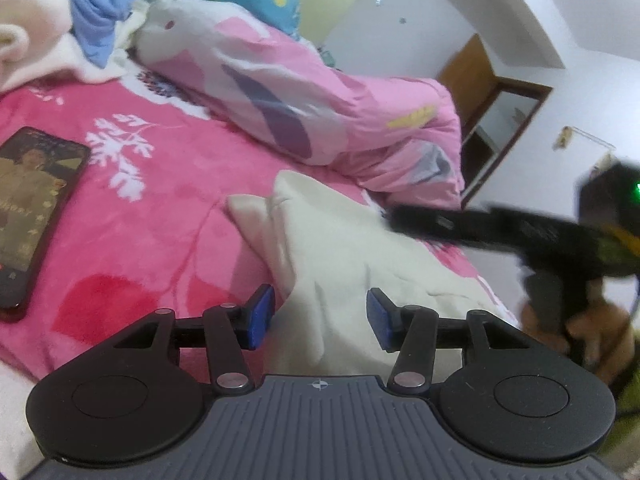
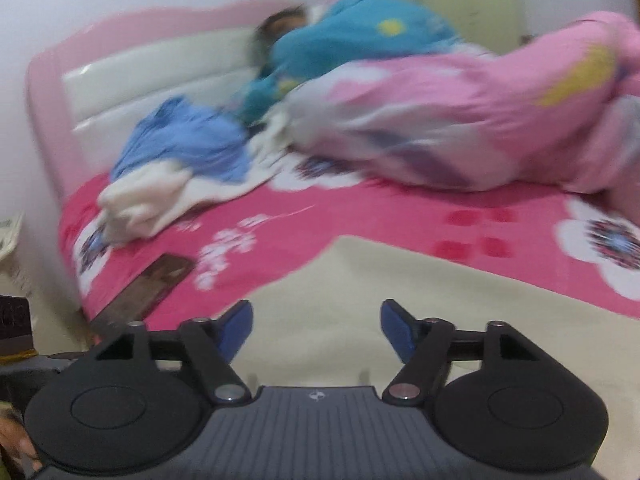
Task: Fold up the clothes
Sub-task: 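Lay the folded hoodie down and open both grippers, then grasp the folded hoodie edge with the right gripper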
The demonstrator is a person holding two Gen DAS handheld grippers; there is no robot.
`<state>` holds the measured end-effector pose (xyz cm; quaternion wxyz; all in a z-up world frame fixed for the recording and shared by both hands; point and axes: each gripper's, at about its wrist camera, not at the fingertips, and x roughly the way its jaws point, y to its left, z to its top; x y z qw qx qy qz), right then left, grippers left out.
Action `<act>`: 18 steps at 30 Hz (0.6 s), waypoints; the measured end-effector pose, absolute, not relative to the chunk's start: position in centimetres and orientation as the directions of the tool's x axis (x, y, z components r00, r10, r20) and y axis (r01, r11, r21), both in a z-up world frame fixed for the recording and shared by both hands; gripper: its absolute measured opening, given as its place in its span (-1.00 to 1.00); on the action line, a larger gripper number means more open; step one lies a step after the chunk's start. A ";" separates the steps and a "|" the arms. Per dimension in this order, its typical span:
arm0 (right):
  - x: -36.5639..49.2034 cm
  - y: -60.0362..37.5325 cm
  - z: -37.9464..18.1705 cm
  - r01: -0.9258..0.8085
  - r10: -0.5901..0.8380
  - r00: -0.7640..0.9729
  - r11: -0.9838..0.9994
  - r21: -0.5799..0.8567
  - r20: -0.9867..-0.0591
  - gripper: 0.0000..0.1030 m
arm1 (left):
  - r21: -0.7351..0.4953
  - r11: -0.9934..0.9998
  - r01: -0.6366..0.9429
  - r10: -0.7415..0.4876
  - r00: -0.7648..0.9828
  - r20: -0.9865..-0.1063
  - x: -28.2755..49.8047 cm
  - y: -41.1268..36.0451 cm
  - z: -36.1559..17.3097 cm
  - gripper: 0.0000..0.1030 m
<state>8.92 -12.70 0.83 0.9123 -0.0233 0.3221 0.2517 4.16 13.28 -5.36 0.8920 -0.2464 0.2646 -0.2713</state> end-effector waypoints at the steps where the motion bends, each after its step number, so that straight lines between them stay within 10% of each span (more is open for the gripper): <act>1: 9.8 -11.7 0.7 -0.487 0.447 0.651 0.866 0.114 -0.613 0.55 | -0.587 0.723 0.366 -0.623 0.711 -0.324 4.1 13.4 -5.3 -0.02; 9: 16.7 -6.7 -1.2 -0.524 0.364 0.468 0.848 0.079 -0.805 0.53 | -0.527 0.701 0.481 -0.672 0.692 -0.263 3.8 12.4 -4.6 -0.02; 18: 17.5 -8.2 -1.4 -0.486 0.335 0.420 0.868 0.103 -0.843 -0.68 | -0.497 0.700 0.513 -0.679 0.695 -0.239 3.8 12.5 -4.4 -0.01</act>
